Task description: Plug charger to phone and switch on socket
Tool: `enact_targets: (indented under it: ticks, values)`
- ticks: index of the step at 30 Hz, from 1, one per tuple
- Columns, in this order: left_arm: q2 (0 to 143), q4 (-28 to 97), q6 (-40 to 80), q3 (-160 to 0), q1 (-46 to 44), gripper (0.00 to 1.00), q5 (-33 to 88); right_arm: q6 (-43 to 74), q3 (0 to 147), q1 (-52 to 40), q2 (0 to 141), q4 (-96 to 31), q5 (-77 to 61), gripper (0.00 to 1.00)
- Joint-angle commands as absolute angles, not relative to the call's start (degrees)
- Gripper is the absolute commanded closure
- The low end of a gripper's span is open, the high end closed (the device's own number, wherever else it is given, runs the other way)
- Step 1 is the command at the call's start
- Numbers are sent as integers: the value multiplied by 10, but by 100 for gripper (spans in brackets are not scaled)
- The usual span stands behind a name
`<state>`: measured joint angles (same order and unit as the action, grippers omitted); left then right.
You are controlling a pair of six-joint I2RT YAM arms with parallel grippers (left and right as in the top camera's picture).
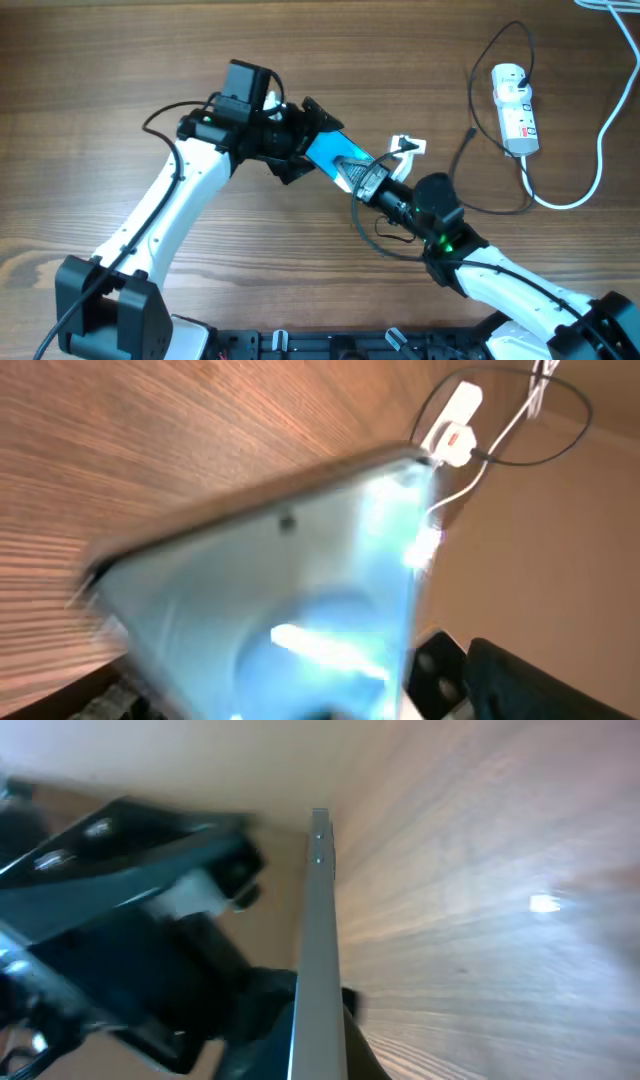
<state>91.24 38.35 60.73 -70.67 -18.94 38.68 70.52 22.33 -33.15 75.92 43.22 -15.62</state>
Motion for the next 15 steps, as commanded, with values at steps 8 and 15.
enact_targets:
  ticks: [8, 15]
  values:
    - [648, 589, 439, -716, -164, 0, 156, 1187, 235, -269, 745, 398, -427, 96]
    - [502, 665, 538, -716, -164, 0, 121, 1187, 235, -269, 745, 528, -455, 96]
